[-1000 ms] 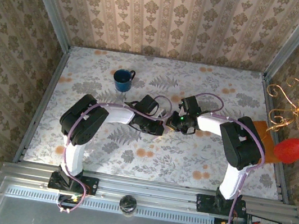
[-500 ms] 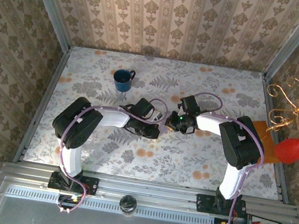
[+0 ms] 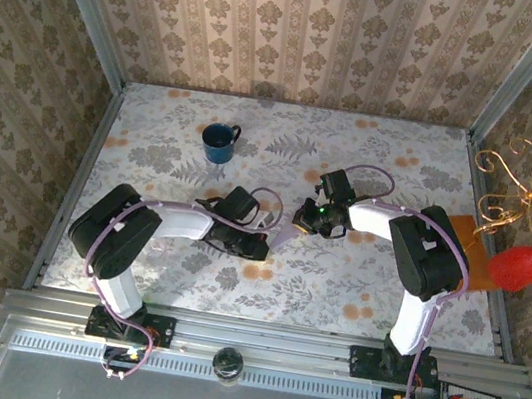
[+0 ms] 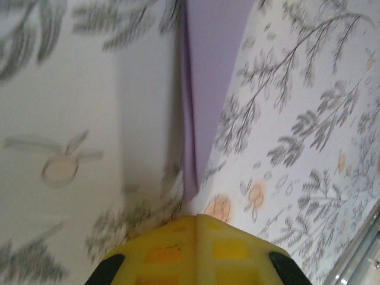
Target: Fold a paper plane with a square sheet of paper (pick it up from the middle)
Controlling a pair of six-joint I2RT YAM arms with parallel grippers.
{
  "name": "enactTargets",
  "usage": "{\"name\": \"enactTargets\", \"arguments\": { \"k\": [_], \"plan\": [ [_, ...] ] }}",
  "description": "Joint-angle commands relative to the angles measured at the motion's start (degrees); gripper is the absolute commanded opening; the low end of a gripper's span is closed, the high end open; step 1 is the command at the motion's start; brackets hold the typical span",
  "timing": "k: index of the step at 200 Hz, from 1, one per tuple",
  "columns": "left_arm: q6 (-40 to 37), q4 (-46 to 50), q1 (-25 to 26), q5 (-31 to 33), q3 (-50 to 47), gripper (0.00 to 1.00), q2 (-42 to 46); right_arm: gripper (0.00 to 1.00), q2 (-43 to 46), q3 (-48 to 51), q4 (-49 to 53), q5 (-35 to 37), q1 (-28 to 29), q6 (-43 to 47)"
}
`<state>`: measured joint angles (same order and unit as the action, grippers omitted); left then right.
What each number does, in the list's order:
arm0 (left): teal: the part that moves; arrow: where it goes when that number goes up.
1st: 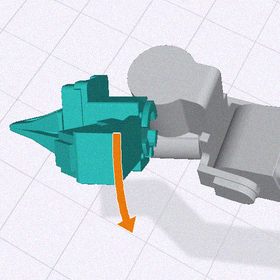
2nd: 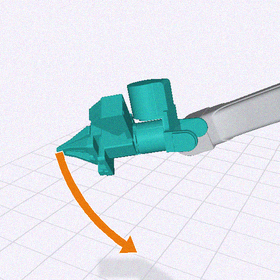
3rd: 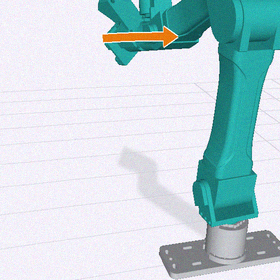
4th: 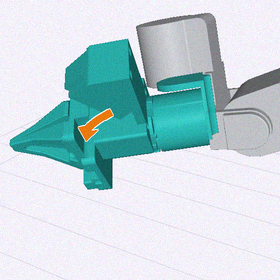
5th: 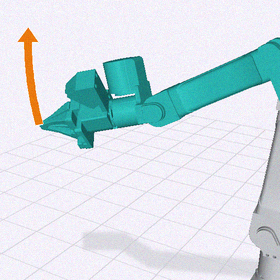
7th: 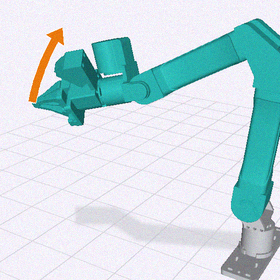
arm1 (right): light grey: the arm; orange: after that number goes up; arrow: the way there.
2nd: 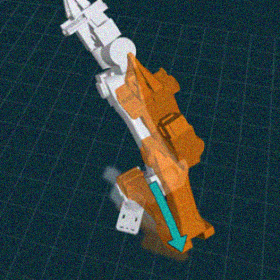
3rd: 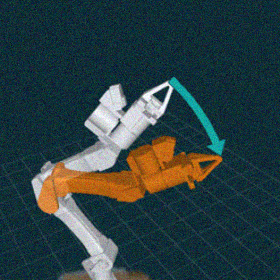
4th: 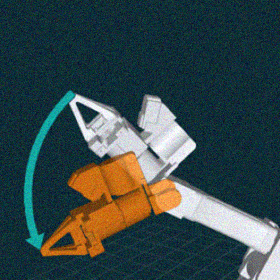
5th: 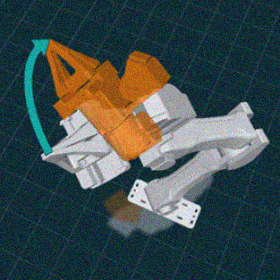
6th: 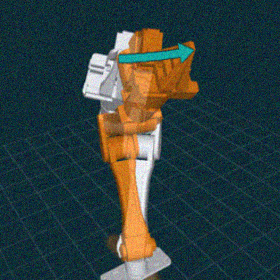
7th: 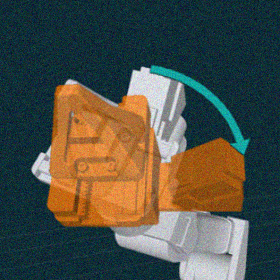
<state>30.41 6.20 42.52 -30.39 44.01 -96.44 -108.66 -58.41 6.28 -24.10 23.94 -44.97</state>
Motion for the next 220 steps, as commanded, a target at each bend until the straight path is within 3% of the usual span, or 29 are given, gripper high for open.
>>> {"name": "enactTargets", "arguments": {
  "k": [1,44,99,220],
  "plan": [
    [1.81,7.89,-0.83,0.49,-1.98,0.04,3.03,0.09,-4.84,1.93,7.41,7.19,0.23,0.41],
    [4.13,2.76,-2.16,0.67,1.92,0.06,7.94,0.08,-1.83,3.30,6.26,5.40,2.95,-1.76],
    [9.38,-6.08,-1.41,-1.97,6.59,0.06,-1.59,0.09,1.31,4.37,3.49,3.91,6.44,-5.34],
    [7.12,1.71,-1.13,2.75,7.38,0.04,-7.36,0.09,5.69,0.98,6.15,4.64,3.24,0.03]
  ]
}}
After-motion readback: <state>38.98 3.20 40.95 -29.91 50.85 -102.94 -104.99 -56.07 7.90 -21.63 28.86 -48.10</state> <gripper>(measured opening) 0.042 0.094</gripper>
